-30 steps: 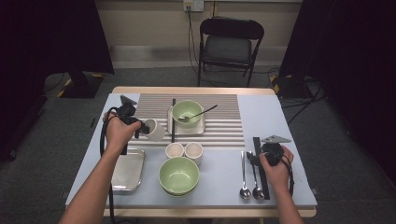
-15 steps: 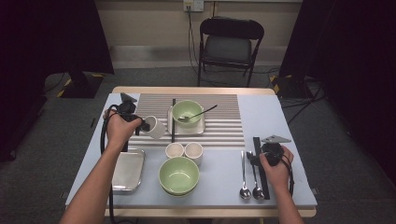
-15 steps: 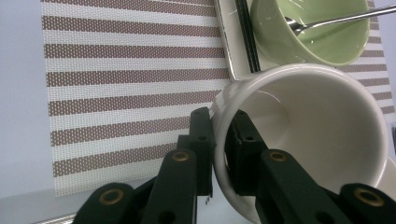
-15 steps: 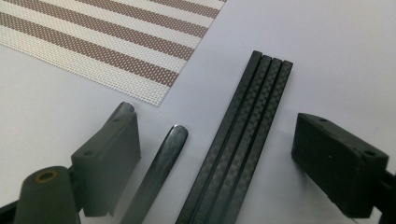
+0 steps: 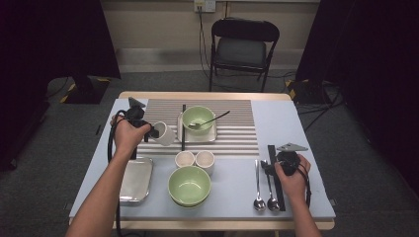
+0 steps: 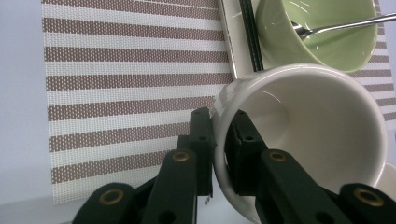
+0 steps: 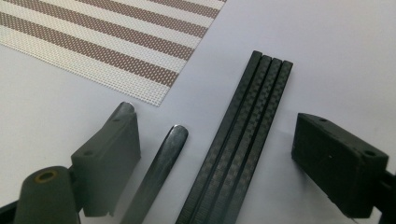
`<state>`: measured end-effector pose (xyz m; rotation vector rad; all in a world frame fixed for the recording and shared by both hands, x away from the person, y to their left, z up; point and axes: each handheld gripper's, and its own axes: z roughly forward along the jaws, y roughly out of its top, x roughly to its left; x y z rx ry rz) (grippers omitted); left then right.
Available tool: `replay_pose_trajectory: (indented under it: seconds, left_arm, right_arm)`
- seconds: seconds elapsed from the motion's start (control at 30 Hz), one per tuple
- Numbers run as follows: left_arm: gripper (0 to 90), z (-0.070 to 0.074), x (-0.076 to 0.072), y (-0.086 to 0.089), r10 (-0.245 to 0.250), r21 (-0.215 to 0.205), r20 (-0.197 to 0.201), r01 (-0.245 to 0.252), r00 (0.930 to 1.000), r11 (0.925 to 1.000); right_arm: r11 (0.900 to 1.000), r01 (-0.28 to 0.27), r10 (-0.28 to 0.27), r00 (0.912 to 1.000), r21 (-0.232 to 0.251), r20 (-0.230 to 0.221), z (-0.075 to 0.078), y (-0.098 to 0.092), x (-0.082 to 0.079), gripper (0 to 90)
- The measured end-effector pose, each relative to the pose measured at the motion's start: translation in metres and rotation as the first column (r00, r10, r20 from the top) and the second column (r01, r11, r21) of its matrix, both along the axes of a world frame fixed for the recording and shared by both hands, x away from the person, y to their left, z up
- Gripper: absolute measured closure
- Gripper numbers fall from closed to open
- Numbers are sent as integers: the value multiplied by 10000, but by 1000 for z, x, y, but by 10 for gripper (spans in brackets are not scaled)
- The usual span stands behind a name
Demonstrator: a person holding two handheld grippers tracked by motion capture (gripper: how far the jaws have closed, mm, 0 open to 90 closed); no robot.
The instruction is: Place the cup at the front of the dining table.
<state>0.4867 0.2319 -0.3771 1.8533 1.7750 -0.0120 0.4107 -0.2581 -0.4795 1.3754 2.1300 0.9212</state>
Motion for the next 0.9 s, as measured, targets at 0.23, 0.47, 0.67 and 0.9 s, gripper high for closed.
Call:
replay_pose_trajectory:
  seconds: [0.23,0.47,0.67,0.9]
  left_arm:
    - [817,-1,3,0,77,49,-33,-77,10000,10000]
    - [817,-4,6,0,-5,65,-111,6,9999,10000]
    - [818,-6,9,0,46,60,-131,-45,9999,10000]
    - [818,-8,11,0,111,54,-153,-110,9998,9999]
  right_arm:
    - [10000,-2,2,10000,2,-1,0,0,0,144]
    - [10000,1,-1,10000,1,6,0,0,0,144]
    - [10000,-1,1,10000,2,5,0,0,0,144]
    - [10000,-1,1,10000,0,4,0,0,0,144]
